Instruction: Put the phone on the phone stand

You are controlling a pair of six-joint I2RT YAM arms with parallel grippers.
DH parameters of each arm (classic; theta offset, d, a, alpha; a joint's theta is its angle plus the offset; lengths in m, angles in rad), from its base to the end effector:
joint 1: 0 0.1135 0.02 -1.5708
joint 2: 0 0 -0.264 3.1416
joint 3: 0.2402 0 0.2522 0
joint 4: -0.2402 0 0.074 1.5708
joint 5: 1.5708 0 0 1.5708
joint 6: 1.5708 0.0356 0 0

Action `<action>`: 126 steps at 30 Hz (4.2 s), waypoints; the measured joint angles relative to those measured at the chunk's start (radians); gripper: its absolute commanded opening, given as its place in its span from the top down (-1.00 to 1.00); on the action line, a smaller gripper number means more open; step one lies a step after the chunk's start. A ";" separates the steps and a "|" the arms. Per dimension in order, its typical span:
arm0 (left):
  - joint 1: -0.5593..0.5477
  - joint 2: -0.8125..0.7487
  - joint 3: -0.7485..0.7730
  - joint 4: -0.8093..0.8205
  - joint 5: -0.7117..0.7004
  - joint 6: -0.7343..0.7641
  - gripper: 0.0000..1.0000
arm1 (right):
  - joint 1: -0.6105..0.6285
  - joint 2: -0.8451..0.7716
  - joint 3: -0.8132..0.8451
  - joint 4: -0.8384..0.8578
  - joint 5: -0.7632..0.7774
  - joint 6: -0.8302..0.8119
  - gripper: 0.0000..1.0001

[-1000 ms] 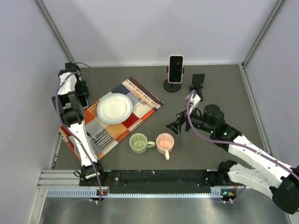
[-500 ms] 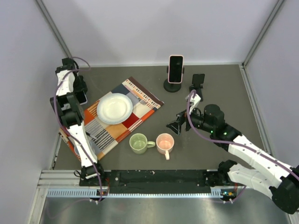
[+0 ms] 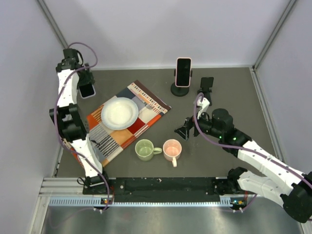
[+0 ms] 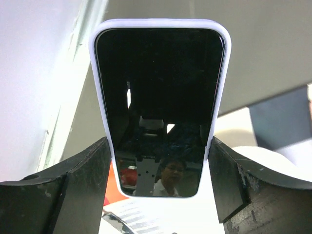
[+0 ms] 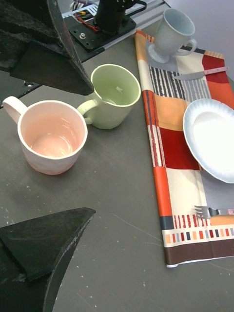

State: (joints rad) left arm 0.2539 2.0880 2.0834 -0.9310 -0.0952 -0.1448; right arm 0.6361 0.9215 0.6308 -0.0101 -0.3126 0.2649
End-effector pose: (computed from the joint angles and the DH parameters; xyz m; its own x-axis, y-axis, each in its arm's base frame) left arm 0.4451 0.1190 0.3137 -0.7270 -0.3371 -0.5982 -0.4139 0.9103 -0.0099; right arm 0.1667 0.1367 0.2791 -0.4399 -0.0151 -0.8979 -0.7112 0.6164 0.3380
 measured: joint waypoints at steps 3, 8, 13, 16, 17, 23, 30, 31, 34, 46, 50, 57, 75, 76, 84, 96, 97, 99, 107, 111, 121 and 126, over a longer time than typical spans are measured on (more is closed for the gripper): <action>-0.060 -0.080 -0.075 0.033 0.021 0.001 1.00 | -0.001 0.001 0.009 -0.014 0.012 0.000 -0.98; -0.189 -0.227 -0.204 0.079 0.083 0.013 1.00 | -0.003 0.002 0.026 -0.042 0.038 -0.002 -0.98; -0.335 -0.376 -0.294 0.130 0.148 0.016 1.00 | -0.005 -0.010 0.041 -0.083 0.099 0.009 -0.98; -0.431 -0.480 -0.386 0.199 0.198 0.014 1.00 | -0.018 -0.017 0.073 -0.127 0.139 0.036 -0.98; -0.464 -0.517 -0.427 0.227 0.212 0.013 1.00 | -0.027 -0.018 0.086 -0.142 0.150 0.048 -0.98; -0.665 -0.706 -0.698 0.421 0.314 -0.026 1.00 | -0.131 -0.018 0.165 -0.225 0.192 0.135 -0.98; -0.904 -0.773 -0.891 0.616 0.289 -0.036 1.00 | -0.336 -0.015 0.254 -0.312 0.092 0.223 -0.95; -0.946 -0.772 -0.905 0.647 0.283 -0.035 1.00 | -0.360 -0.014 0.270 -0.319 0.065 0.244 -0.93; -1.019 -0.767 -0.911 0.692 0.270 -0.016 1.00 | -0.383 -0.005 0.310 -0.332 -0.008 0.277 -0.89; -1.197 -0.645 -0.838 0.718 0.179 0.146 1.00 | -0.384 0.042 0.419 -0.380 -0.261 0.277 -0.65; -1.201 -0.644 -0.837 0.718 0.175 0.167 1.00 | -0.384 0.051 0.418 -0.390 -0.311 0.259 -0.41; -1.221 -0.644 -0.826 0.698 0.161 0.211 1.00 | -0.384 0.093 0.403 -0.404 -0.367 0.240 -0.13; -1.295 -0.611 -0.768 0.613 0.077 0.305 0.33 | -0.386 0.101 0.304 -0.349 -0.398 0.278 1.00; -1.295 -0.608 -0.764 0.606 0.075 0.306 0.05 | -0.386 0.099 0.294 -0.333 -0.397 0.287 1.00; -1.296 -0.621 -0.768 0.579 0.076 0.304 -0.82 | -0.386 0.035 0.178 -0.187 -0.374 0.416 1.00; -1.027 -0.838 -0.835 0.832 0.313 -0.029 -0.97 | -0.390 -0.156 0.129 -0.099 -0.172 0.493 1.00; -0.986 -0.861 -0.871 0.881 0.341 -0.076 -0.97 | -0.390 -0.175 0.127 -0.087 -0.155 0.496 1.00; -0.917 -0.893 -0.941 0.961 0.393 -0.169 -0.96 | -0.390 -0.216 0.116 -0.052 -0.126 0.502 1.00; -0.892 -0.884 -1.106 1.260 0.620 -0.479 -0.93 | -0.390 -0.258 0.003 0.211 -0.100 0.615 1.00; -0.892 -0.850 -1.140 1.425 0.692 -0.615 -0.84 | -0.390 -0.235 -0.051 0.318 -0.112 0.683 1.00; -0.902 -0.826 -1.159 1.538 0.729 -0.710 -0.82 | -0.390 -0.274 -0.063 0.364 -0.123 0.715 1.00; -0.907 -0.848 -1.159 1.489 0.697 -0.665 -0.84 | -0.390 -0.291 -0.061 0.337 -0.122 0.695 1.00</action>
State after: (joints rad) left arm -0.6533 1.2400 0.9245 0.5575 0.6014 -0.8101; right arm 0.2459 0.6308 0.5694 0.3267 -0.4343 0.9600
